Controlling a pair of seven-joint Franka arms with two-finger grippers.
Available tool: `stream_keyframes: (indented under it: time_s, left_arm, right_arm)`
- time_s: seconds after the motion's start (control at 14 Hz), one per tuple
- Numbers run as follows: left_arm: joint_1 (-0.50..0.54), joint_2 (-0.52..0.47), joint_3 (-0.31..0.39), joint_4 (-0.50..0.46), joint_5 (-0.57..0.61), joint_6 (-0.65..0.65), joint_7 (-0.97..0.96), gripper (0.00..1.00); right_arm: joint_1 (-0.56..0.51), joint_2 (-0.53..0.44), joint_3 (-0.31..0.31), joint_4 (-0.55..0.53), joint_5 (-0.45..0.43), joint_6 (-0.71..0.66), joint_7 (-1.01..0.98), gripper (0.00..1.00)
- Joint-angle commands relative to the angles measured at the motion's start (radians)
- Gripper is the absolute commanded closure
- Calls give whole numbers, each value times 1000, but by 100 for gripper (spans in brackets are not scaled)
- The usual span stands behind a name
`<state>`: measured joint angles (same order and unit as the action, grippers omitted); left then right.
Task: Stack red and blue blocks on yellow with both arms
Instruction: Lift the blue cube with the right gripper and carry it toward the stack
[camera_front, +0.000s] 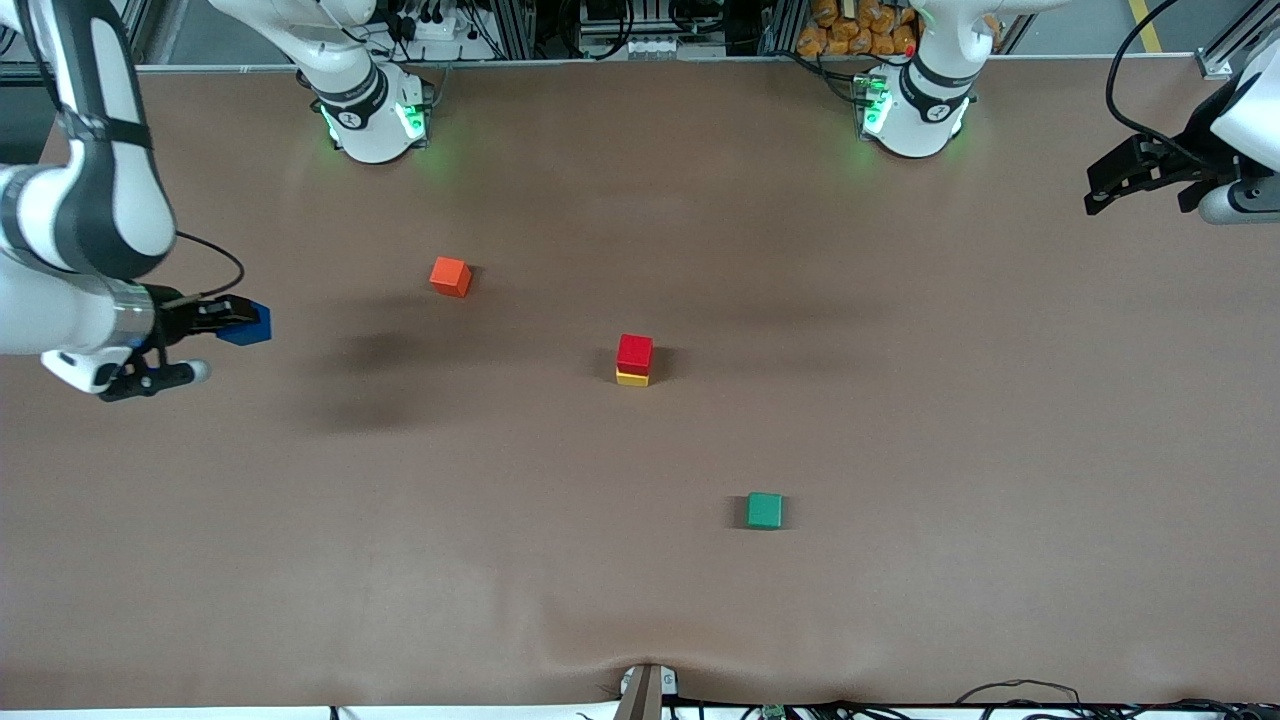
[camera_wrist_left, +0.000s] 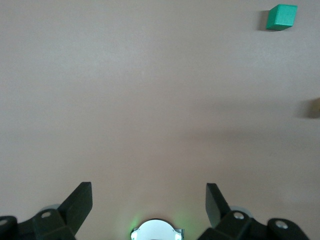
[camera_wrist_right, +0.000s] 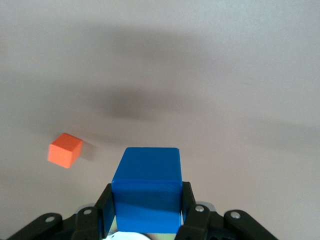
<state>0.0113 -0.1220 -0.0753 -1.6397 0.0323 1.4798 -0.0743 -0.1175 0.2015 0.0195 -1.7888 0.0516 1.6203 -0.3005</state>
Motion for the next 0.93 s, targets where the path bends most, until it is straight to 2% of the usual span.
stream_keyframes:
  time_s: [0.0,0.21,0.5,0.72,0.86]
  left_arm:
    - [6,-15,-6,-5,3,-13,8,0]
    - [4,-13,-8,-6,3,-12,8,0]
    - [-2,-11,-9,-6,5,-12,8,0]
    - [-4,-2,-9,-6,5,-6,8,0]
    - [-4,-1,-9,-6,5,-4,8,0]
  right_arm:
    - [27,6,-1,90,30,-91,56,100]
    - [87,6,0,205,63,-196,196,100]
    - [171,6,5,296,97,-275,343,100]
    - [209,9,20,360,175,-284,446,100]
    - [254,22,48,384,191,-275,571,100]
